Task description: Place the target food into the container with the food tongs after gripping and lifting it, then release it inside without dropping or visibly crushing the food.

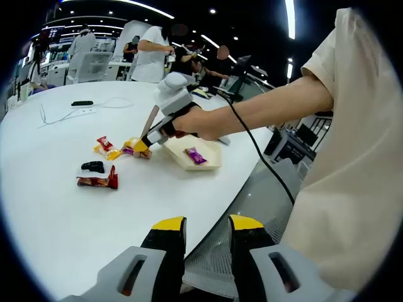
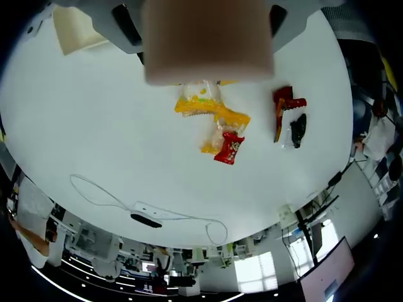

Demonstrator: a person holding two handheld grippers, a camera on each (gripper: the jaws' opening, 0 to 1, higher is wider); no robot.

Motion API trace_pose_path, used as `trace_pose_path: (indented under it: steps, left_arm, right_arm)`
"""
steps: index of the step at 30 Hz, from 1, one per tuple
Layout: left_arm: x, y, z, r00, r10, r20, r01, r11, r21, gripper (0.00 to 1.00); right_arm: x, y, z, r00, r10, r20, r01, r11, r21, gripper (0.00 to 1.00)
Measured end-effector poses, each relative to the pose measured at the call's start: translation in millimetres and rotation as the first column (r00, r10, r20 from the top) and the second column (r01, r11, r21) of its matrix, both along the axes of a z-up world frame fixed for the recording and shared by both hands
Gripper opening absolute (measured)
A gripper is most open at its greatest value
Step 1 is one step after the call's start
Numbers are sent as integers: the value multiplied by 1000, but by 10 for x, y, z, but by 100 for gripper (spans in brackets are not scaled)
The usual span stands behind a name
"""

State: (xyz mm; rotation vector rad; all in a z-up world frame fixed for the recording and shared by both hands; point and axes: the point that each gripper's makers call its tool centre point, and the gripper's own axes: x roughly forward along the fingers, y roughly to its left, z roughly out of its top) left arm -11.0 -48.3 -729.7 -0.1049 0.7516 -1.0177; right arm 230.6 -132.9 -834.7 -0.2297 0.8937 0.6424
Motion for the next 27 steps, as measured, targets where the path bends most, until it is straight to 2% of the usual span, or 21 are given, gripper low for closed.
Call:
trace_pose_path:
  steps: [8,15,20,27]
  left_arm:
    - [14,-31,20,1000,-5,9,5,1000,-5,25]
    - [4,-18,28,1000,-4,13,5,1000,-5,25]
    - [9,-6,48,1000,0,20,0,1000,-4,25]
    - [2,-8,70,1000,-6,28,6,1000,-2,25]
  right_arm:
    - [-64,-41,64,1000,-12,-13,12,1000,22,19]
    - [-99,-23,90,1000,13,-18,-13,1000,24,17]
    - [-103,-16,128,1000,-5,-21,5,999,48,18]
    - [-103,11,312,1000,-16,-4,16,995,100,18]
